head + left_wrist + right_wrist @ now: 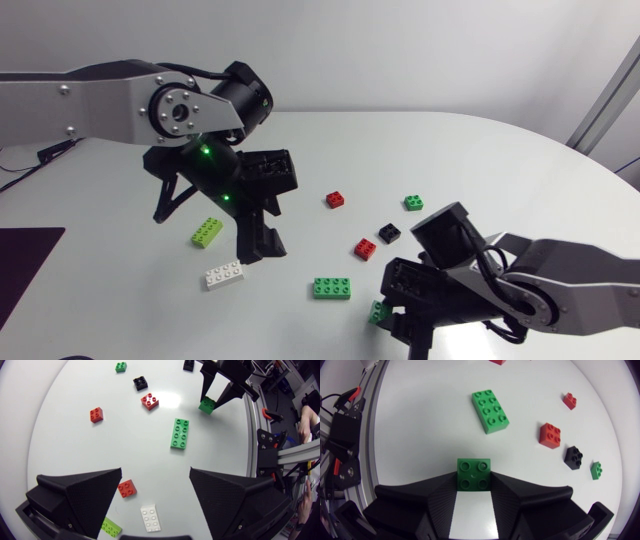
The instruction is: Separate the duplo bricks
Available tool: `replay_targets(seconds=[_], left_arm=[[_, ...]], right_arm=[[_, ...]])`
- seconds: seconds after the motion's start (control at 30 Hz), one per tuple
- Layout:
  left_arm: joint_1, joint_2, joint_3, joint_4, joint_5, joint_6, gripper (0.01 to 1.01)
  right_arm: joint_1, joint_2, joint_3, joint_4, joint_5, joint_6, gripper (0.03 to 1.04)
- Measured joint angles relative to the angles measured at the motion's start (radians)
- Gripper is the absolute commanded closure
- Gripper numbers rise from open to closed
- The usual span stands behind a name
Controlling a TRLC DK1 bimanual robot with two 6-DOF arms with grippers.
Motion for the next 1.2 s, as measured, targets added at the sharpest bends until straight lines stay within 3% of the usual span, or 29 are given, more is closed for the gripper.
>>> replay_targets(seconds=[0.2, 0.43, 0.57, 0.67, 0.8, 0.97, 1.2], left_arm=[[0.006, -0.022, -0.041, 0.003, 0.025, -0.011, 0.084], [0.014, -0.053, -0.055, 0.006, 0.029, -0.018, 0.062], [0.016, -0.056, -0.055, 0.017, 0.036, -0.018, 0.059], [0.016, -0.056, -0.055, 0.026, 0.040, -0.022, 0.059], [0.016, -0.055, -0.055, 0.043, 0.043, -0.033, 0.059], [0.014, -0.028, -0.054, 0.074, 0.044, -0.045, 0.059], [0.018, 0.037, -0.042, 0.090, 0.044, -0.045, 0.059]], right_arm=[[0.098, 0.127, 0.092, 0.011, -0.001, 0.051, 0.72], [0.140, 0.260, 0.151, 0.080, 0.000, 0.069, 0.67], [0.142, 0.284, 0.154, 0.095, 0.001, 0.069, 0.25], [0.141, 0.262, 0.150, 0.091, 0.003, 0.069, 0.07], [0.093, 0.143, 0.144, 0.029, -0.002, 0.068, 0.07], [-0.089, -0.012, 0.155, -0.026, -0.031, 0.049, 0.07], [-0.274, 0.099, 0.241, 0.098, 0.052, 0.070, 0.13]])
